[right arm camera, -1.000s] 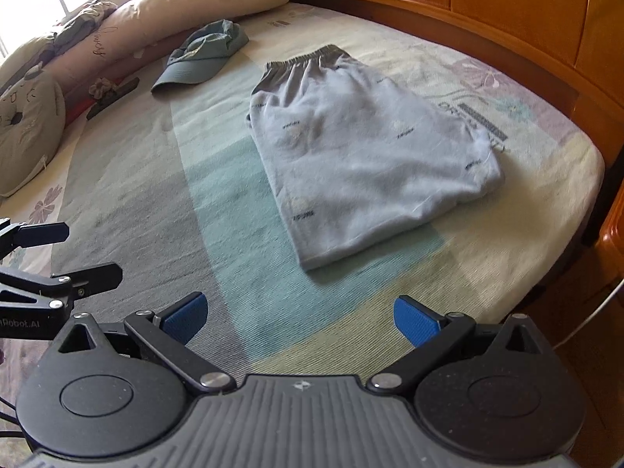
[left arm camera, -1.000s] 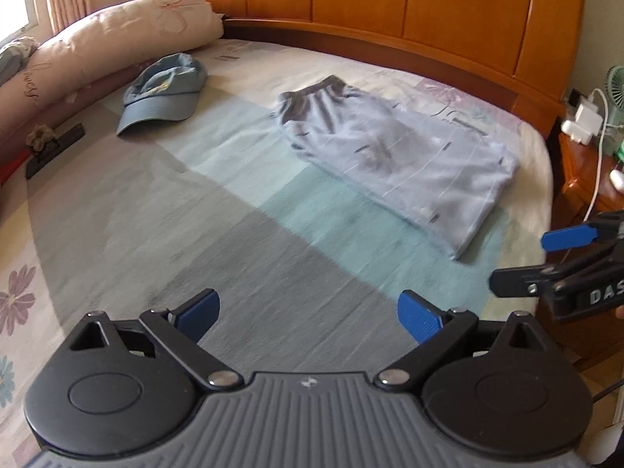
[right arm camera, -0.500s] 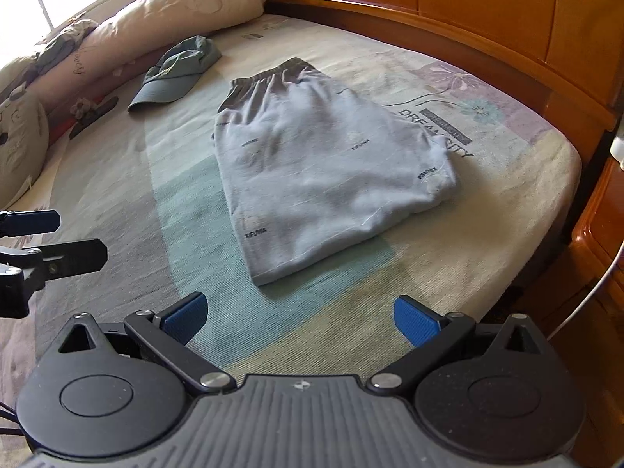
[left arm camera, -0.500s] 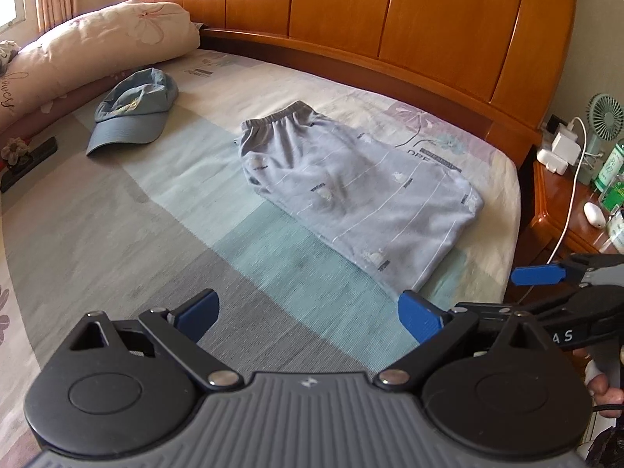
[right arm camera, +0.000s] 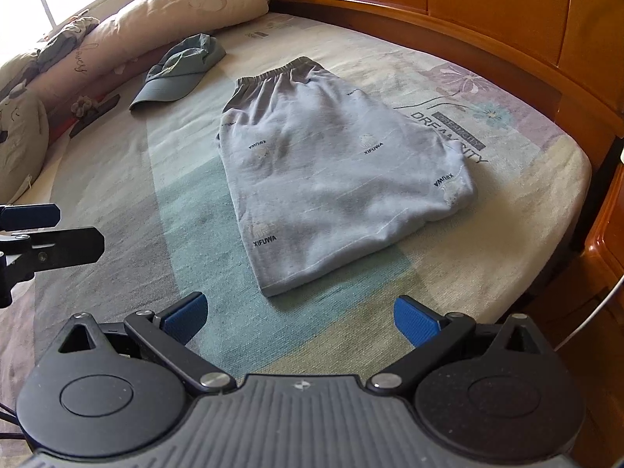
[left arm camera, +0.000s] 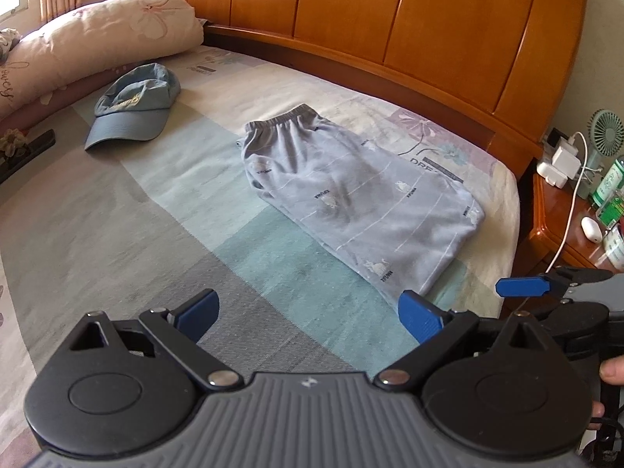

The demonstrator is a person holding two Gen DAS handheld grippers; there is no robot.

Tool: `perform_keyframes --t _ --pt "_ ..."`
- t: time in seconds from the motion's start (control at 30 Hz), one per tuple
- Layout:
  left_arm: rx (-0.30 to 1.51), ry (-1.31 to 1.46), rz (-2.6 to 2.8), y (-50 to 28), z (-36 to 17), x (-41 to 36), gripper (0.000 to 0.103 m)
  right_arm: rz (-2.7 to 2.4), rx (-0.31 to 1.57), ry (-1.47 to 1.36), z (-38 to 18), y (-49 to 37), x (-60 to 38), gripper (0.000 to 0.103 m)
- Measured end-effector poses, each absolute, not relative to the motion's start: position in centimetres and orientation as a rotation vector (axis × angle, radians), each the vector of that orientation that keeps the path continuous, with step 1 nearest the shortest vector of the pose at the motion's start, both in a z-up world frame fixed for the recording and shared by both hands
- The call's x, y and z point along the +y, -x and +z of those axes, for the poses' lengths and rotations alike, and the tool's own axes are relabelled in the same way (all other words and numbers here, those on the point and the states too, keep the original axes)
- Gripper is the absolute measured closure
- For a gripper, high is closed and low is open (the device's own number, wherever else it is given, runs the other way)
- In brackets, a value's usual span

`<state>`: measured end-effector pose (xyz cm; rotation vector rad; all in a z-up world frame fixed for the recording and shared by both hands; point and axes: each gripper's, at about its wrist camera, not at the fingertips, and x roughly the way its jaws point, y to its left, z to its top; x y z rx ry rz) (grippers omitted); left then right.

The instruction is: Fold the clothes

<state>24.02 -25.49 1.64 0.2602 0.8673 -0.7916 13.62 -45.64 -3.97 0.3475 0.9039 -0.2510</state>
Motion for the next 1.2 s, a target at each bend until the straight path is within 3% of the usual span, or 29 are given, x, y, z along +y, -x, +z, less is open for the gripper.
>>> perform_keyframes --t 1.2 --pt "0.866 -0.252 -0.781 -23.3 2.0 -24.3 0.005 -0.222 0.903 -0.304 -3.1 -14.5 -44.0 0.0"
